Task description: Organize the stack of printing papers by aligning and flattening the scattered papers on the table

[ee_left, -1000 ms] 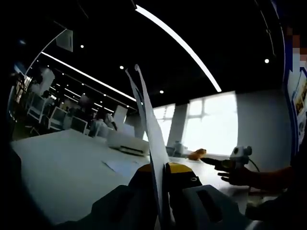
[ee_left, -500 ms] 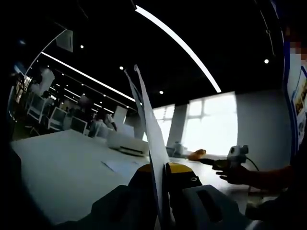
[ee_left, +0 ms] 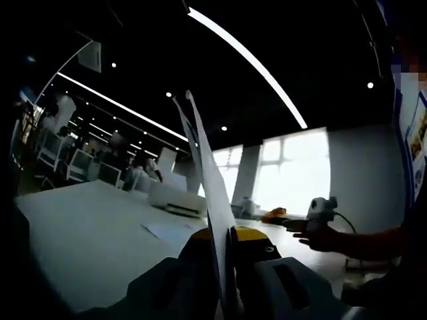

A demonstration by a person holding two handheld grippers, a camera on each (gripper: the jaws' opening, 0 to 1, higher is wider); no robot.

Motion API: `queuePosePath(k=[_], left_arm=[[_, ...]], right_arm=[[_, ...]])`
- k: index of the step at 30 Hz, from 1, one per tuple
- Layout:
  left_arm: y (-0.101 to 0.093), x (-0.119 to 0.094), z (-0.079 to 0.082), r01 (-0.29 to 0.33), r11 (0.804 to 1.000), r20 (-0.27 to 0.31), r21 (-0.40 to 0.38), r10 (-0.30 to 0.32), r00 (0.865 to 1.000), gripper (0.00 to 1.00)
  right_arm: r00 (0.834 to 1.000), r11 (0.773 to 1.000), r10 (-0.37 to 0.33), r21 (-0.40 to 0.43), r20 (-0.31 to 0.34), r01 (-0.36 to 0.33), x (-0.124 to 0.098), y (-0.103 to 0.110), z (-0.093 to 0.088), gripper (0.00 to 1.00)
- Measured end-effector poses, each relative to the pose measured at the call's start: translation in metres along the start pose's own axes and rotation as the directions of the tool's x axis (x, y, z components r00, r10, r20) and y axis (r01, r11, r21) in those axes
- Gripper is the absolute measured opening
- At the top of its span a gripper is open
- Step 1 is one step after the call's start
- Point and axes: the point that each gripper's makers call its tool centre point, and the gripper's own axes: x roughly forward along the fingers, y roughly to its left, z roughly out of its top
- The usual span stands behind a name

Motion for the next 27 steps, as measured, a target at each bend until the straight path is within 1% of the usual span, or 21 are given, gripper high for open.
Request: queuePosePath(k=[4, 10, 12, 14, 16, 18, 24, 27], left_arm=[[0.0, 0.0, 0.0, 0.001, 1.0, 0.001, 0.0, -0.001, 1.0, 0.07], [0.0, 0.0, 0.0, 0.002, 1.0, 0.0, -0.001, -0.002, 1.0, 0.07], [0.0, 0.0, 0.0, 0.002, 1.0, 0.0, 0.0, -0.002, 1.0, 0.07], [0.0, -0.001, 0.0, 0.003, 1.0, 0.0, 0.0, -0.003, 1.0, 0.07], [0.0, -0.001, 0.0, 0.004, 1.0, 0.0, 0.001, -0.004, 1.0, 0.07], [-0.001, -0.001, 0.0, 0.005, 1.0, -0.001, 0.002, -0.005, 1.0, 0.07], [0.0, -0.001, 0.0, 0.006, 1.0, -0.004, 0.006, -0.006, 1.0, 0.07], [0.0, -0.001, 0.0, 0.006, 1.0, -0.003, 0.006, -0.006, 1.0, 0.08]], right_arm=[[1.0, 1.0, -0.001, 0.006, -0.012, 0.001, 0.008, -0.002, -0.002, 0.78], [0.998, 1.0, -0.014, -0.012, -0.06, 0.014, 0.018, -0.004, -0.012, 0.77], [0.997, 1.0, -0.02, -0.013, -0.069, 0.019, 0.02, -0.009, -0.015, 0.77], [0.996, 0.999, -0.031, 0.003, -0.087, 0.032, 0.022, -0.012, -0.019, 0.77], [0.996, 0.999, -0.029, 0.03, -0.088, 0.032, 0.025, -0.012, -0.021, 0.77], [0.994, 0.998, -0.039, 0.035, -0.097, 0.042, 0.027, -0.014, -0.023, 0.77], [0.991, 0.998, -0.061, 0.025, -0.122, 0.064, 0.034, -0.019, -0.029, 0.76], [0.988, 0.997, -0.067, 0.015, -0.141, 0.069, 0.041, -0.026, -0.034, 0.75]])
